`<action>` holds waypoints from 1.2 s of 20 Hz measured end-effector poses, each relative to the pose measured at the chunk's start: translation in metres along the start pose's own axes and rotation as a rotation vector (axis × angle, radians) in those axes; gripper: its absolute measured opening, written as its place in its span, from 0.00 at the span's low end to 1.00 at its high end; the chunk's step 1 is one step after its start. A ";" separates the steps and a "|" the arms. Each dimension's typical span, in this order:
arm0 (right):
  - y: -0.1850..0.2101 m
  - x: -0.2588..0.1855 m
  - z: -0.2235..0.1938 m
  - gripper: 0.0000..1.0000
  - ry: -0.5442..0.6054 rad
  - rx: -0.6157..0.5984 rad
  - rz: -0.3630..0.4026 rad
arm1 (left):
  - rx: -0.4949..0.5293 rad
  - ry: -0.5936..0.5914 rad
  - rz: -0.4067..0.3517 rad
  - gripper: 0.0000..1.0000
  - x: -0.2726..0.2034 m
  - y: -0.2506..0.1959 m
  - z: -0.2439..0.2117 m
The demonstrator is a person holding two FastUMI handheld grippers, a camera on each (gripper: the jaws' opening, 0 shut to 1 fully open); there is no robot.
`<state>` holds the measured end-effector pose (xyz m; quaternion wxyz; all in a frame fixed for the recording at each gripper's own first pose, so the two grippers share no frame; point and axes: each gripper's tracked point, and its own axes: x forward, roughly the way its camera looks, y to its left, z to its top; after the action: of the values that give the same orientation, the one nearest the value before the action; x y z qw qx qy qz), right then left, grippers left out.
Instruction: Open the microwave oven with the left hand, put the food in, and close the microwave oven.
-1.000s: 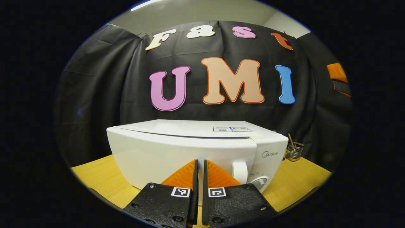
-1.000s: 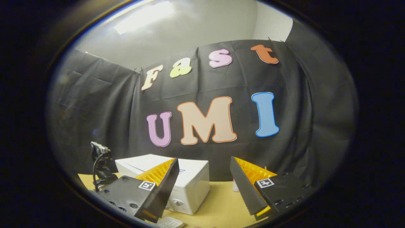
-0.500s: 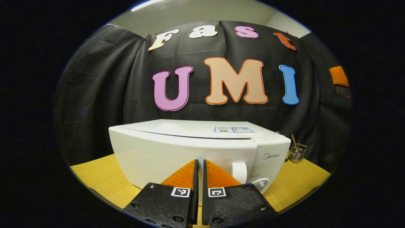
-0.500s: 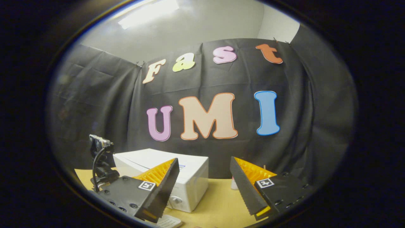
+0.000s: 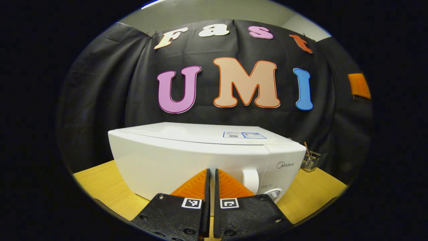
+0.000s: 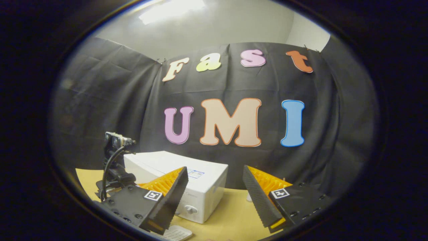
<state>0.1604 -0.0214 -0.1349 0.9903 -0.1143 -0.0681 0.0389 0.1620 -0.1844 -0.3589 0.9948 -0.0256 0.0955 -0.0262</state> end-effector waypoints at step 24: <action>-0.028 0.005 -0.010 0.96 0.033 -0.001 -0.128 | 0.095 -0.072 0.094 0.95 -0.114 0.088 0.116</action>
<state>0.1680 -0.0502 -0.1372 0.9917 -0.1110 -0.0591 -0.0267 0.0762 -0.0844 -0.2283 0.9978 0.0251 0.0596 0.0168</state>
